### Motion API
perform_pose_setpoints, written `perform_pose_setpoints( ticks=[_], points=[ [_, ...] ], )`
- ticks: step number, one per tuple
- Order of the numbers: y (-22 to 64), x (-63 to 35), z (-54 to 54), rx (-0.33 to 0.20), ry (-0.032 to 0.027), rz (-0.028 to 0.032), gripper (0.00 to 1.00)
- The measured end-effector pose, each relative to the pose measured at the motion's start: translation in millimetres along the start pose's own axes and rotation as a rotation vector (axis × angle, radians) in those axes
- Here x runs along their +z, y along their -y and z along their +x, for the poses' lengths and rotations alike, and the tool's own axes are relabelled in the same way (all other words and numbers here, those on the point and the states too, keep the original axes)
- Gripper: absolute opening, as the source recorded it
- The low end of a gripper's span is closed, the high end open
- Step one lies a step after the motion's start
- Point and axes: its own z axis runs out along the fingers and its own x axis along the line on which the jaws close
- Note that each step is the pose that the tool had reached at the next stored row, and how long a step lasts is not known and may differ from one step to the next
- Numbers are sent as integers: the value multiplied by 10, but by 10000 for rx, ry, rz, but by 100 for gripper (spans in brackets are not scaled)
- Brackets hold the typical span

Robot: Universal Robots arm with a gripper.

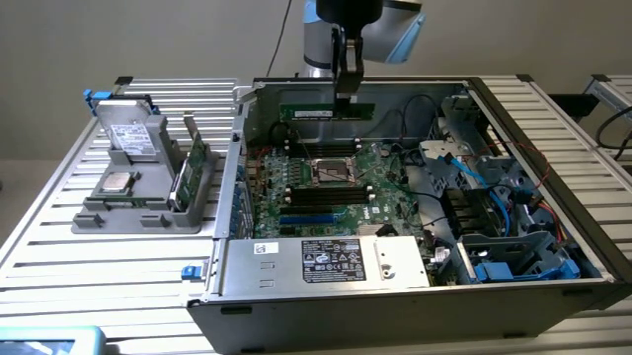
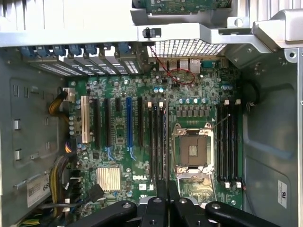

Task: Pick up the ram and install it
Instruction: 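Insert the ram into the slot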

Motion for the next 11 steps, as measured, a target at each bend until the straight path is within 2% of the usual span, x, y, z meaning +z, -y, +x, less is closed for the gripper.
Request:
perform_pose_setpoints(
  ticks=[3, 11],
  points=[
    [-1, 44, -7, 1, 3, 0, 12],
    [-3, 185, -17, -2, 63, -2, 12]
  ],
)
